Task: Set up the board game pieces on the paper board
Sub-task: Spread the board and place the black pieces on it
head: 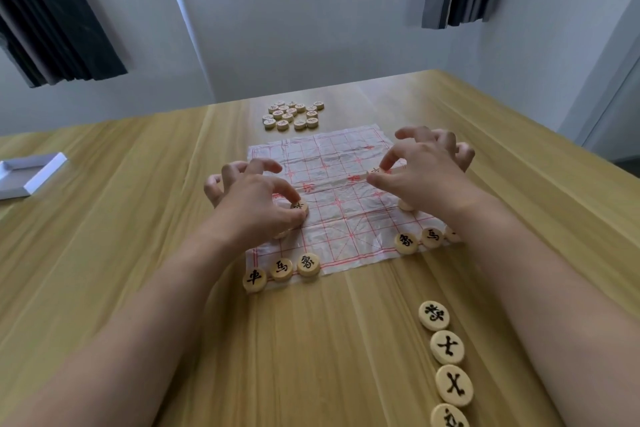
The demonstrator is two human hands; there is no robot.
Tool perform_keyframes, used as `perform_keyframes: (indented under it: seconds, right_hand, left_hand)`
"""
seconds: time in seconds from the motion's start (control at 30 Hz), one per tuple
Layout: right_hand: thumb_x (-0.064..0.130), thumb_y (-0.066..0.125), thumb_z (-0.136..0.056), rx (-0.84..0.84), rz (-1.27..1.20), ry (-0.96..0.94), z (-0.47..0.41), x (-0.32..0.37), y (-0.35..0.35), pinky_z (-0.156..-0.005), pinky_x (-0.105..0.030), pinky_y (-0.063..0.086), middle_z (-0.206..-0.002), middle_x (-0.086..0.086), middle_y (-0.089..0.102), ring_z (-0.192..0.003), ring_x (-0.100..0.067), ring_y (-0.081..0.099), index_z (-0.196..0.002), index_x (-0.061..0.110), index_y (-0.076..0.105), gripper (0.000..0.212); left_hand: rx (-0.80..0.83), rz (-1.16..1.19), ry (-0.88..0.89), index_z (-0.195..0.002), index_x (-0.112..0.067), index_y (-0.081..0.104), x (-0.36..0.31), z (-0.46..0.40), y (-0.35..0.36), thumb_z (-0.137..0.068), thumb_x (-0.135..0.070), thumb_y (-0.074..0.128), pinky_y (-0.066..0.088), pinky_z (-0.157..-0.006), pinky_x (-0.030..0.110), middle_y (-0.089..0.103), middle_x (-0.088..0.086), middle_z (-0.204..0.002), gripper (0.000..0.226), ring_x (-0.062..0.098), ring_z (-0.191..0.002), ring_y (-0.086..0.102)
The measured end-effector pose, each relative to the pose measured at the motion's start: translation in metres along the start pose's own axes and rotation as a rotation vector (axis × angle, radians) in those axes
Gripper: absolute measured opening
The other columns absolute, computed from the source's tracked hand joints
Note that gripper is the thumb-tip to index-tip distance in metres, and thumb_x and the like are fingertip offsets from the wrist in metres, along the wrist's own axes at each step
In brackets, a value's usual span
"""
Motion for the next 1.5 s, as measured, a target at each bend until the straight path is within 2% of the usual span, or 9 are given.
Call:
perform_keyframes:
  seconds: [0.23, 0.4, 0.73, 0.87, 1.07, 1.23, 1.5]
  right_hand:
    - [0.06, 0.06, -0.082, 0.002, -0.02, 0.026, 0.0, -0.005, -0.005, -0.095, -0.038, 0.016, -0.142, 0.013, 0.035, -0.132, -0.017, 0.018, -0.093, 0.036, 0.066, 0.027]
    - [0.061, 0.06, -0.081, 0.084, 0.019, 0.028, 0.001, -0.004, -0.004, -0.099, -0.041, 0.017, -0.146, 0.012, 0.031, -0.134, -0.019, 0.017, -0.09, 0.038, 0.065, 0.025]
    - [0.063, 0.064, -0.074, 0.128, 0.116, -0.01, 0.003, -0.003, 0.006, -0.099, -0.042, 0.015, -0.147, 0.012, 0.028, -0.133, -0.019, 0.016, -0.09, 0.039, 0.065, 0.029]
    - [0.06, 0.06, -0.074, 0.103, 0.083, -0.004, 0.001, -0.004, 0.003, -0.1, -0.042, 0.013, -0.147, 0.011, 0.029, -0.133, -0.019, 0.016, -0.1, 0.04, 0.062, 0.033]
    - [0.058, 0.059, -0.078, 0.127, 0.106, -0.054, 0.002, -0.004, 0.009, -0.102, -0.044, 0.014, -0.146, 0.013, 0.03, -0.134, -0.017, 0.016, -0.096, 0.043, 0.061, 0.024]
    - [0.058, 0.06, -0.079, 0.128, 0.098, -0.054, 0.003, -0.006, 0.01, -0.105, -0.046, 0.014, -0.146, 0.014, 0.03, -0.134, -0.017, 0.016, -0.097, 0.042, 0.063, 0.024]
    - [0.056, 0.057, -0.082, 0.054, 0.034, -0.062, 0.006, 0.0, 0.003, -0.103, -0.042, 0.014, -0.146, 0.012, 0.03, -0.135, -0.016, 0.016, -0.112, 0.041, 0.056, 0.034]
  left_hand:
    - [0.002, -0.018, 0.0, -0.098, -0.041, 0.068, 0.0, 0.002, 0.0, -0.078, -0.06, 0.065, 0.005, -0.107, 0.045, 0.037, -0.02, -0.136, 0.028, 0.012, -0.131, 0.011]
    - [-0.091, 0.005, 0.002, -0.109, -0.042, 0.062, -0.005, 0.002, -0.004, -0.083, -0.052, 0.058, 0.009, -0.109, 0.048, 0.039, -0.016, -0.139, 0.028, 0.015, -0.133, 0.015]
    - [-0.152, 0.049, -0.008, -0.105, -0.04, 0.062, -0.009, 0.003, -0.008, -0.085, -0.046, 0.057, 0.01, -0.109, 0.049, 0.039, -0.013, -0.139, 0.022, 0.017, -0.135, 0.017]
    - [-0.158, 0.052, -0.007, -0.104, -0.041, 0.062, -0.01, 0.003, -0.008, -0.085, -0.045, 0.057, 0.012, -0.109, 0.049, 0.039, -0.013, -0.14, 0.02, 0.018, -0.135, 0.017]
    - [-0.153, 0.053, 0.003, -0.105, -0.04, 0.063, -0.012, 0.005, -0.006, -0.086, -0.044, 0.057, 0.011, -0.108, 0.047, 0.038, -0.013, -0.141, 0.02, 0.017, -0.135, 0.016]
    - [-0.156, 0.049, 0.008, -0.104, -0.04, 0.063, -0.014, 0.004, -0.005, -0.087, -0.044, 0.057, 0.009, -0.107, 0.046, 0.038, -0.012, -0.141, 0.019, 0.017, -0.135, 0.016]
    - [-0.156, 0.074, 0.038, -0.101, -0.042, 0.062, -0.022, 0.011, -0.006, -0.086, -0.046, 0.057, 0.009, -0.11, 0.049, 0.039, -0.014, -0.14, 0.016, 0.016, -0.135, 0.016]
Point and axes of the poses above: each hand's wrist, its own z-axis away from the middle knuckle, its own y-axis out of the palm, x = y × z, the point moved 2 cm from there along -z, towards the middle knuckle
